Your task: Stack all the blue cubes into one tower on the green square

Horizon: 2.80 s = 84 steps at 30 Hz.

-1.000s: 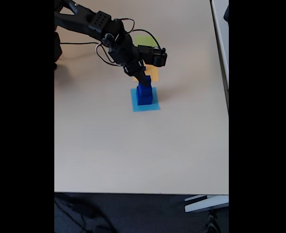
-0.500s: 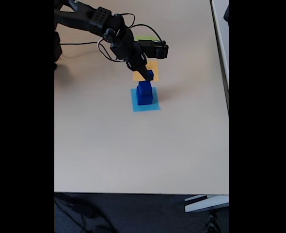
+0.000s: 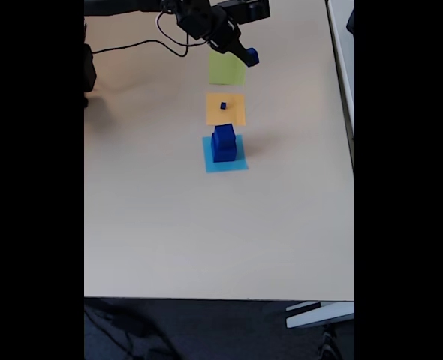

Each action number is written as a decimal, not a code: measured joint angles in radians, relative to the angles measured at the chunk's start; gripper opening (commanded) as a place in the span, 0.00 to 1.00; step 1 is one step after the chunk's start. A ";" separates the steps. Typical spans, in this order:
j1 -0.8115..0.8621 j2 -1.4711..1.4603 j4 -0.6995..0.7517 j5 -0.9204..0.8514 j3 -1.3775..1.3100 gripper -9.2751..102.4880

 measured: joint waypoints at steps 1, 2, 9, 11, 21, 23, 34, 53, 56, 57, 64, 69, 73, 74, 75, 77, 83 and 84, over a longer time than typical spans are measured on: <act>-0.020 0.002 -0.006 0.040 0.026 0.15; -0.037 0.002 -0.012 0.089 0.055 0.15; -0.126 -0.003 -0.114 0.325 0.204 0.16; -0.147 -0.018 -0.153 0.357 0.215 0.16; -0.239 -0.144 -0.175 0.505 0.212 0.17; -0.255 -0.166 -0.137 0.526 0.195 0.17; -0.302 -0.282 -0.061 0.591 0.115 0.17; -0.293 -0.472 -0.124 0.560 -0.015 0.17; -0.295 -0.476 -0.101 0.561 -0.031 0.17; -0.295 -0.476 -0.097 0.566 -0.031 0.17; -0.310 -0.479 -0.095 0.592 -0.032 0.17; -0.307 -0.480 -0.092 0.603 -0.018 0.18; -0.305 -0.480 -0.092 0.607 0.002 0.18; -0.305 -0.480 -0.089 0.617 0.008 0.18; -0.305 -0.480 -0.087 0.626 0.014 0.18; -0.305 -0.480 -0.089 0.635 0.018 0.18; -0.305 -0.483 -0.089 0.643 0.018 0.19; -0.305 -0.485 -0.089 0.643 0.018 0.19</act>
